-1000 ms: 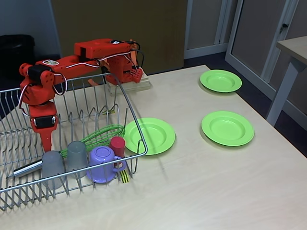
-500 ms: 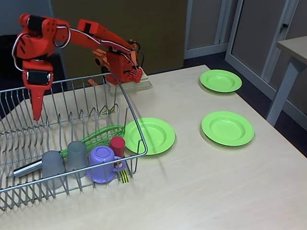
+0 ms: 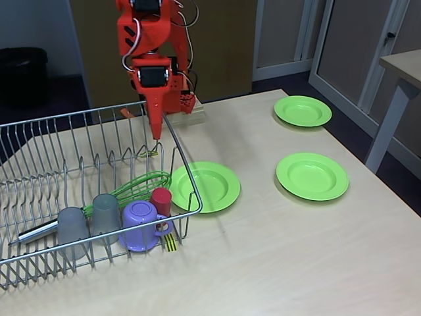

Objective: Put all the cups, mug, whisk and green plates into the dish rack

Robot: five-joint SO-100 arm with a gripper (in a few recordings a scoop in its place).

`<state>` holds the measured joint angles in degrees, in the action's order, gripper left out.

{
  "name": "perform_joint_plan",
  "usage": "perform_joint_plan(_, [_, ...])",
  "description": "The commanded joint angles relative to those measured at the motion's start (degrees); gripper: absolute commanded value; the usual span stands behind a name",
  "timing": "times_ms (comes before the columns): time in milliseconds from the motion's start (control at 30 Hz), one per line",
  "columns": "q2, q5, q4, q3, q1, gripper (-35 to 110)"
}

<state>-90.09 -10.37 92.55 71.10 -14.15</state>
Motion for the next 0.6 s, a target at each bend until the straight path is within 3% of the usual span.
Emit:
perform_joint_plan(0, [-10.3, 15.2, -4.8, 15.1, 6.8, 15])
perform_joint_plan(300, [-19.5, 45.1, -20.7, 41.3, 23.1, 14])
perform_joint_plan(567, [-18.3, 59.2, -34.7, 53.8, 32.3, 24])
